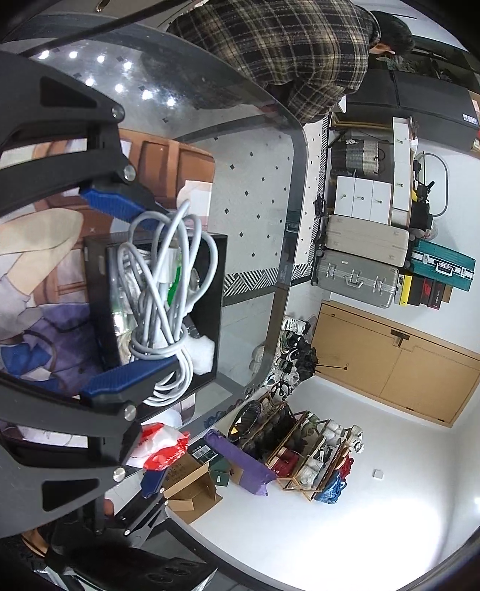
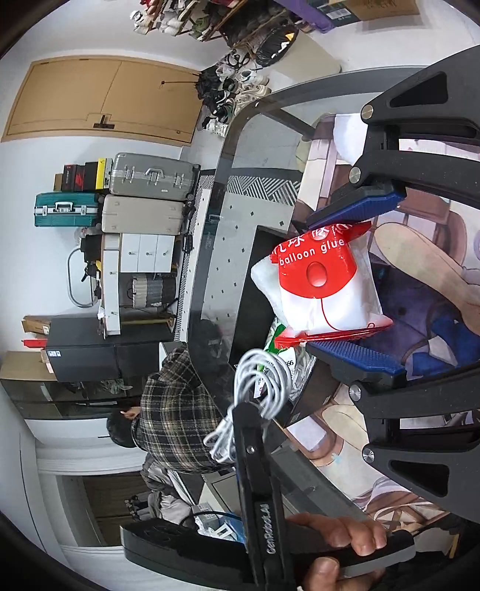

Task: Organize soft objects
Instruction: 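Carry the white cable and glue bag over the black box with both grippers, then lower the cable and glue bag into the box and open both grippers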

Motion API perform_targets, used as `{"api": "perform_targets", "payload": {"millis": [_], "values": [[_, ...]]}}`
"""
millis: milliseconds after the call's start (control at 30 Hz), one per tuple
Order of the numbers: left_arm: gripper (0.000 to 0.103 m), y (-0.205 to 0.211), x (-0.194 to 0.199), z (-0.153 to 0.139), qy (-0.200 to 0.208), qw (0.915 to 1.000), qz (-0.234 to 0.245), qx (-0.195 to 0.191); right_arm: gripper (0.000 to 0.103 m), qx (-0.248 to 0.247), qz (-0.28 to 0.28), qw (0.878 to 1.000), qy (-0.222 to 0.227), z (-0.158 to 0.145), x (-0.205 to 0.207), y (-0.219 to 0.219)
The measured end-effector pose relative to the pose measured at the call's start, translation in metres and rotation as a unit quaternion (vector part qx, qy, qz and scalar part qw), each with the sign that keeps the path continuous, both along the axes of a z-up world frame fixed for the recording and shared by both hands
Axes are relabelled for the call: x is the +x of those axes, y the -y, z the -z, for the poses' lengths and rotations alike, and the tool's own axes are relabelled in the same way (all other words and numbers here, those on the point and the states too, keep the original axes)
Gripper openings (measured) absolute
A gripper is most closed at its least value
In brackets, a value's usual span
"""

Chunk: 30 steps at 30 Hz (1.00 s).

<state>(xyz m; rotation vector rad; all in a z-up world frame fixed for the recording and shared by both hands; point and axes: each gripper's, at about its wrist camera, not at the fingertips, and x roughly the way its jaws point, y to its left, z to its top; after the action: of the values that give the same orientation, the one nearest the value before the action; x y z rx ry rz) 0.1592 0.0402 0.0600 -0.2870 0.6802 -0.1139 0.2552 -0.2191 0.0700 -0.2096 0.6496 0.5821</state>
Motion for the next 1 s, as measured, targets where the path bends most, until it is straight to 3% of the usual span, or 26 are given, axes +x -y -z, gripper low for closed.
{"api": "perform_targets", "payload": {"millis": [367,1000], "values": [[0.067,0.002,0.035,0.005,-0.011,0.9999,0.002,-0.009,0.06,-0.031,-0.022,0.999,-0.005,0.009,0.023,-0.02],[0.068,0.014,0.07,0.026,-0.03,0.9993,0.0,0.022,0.06,-0.077,-0.045,0.996,-0.01,0.028,0.053,-0.037]]}}
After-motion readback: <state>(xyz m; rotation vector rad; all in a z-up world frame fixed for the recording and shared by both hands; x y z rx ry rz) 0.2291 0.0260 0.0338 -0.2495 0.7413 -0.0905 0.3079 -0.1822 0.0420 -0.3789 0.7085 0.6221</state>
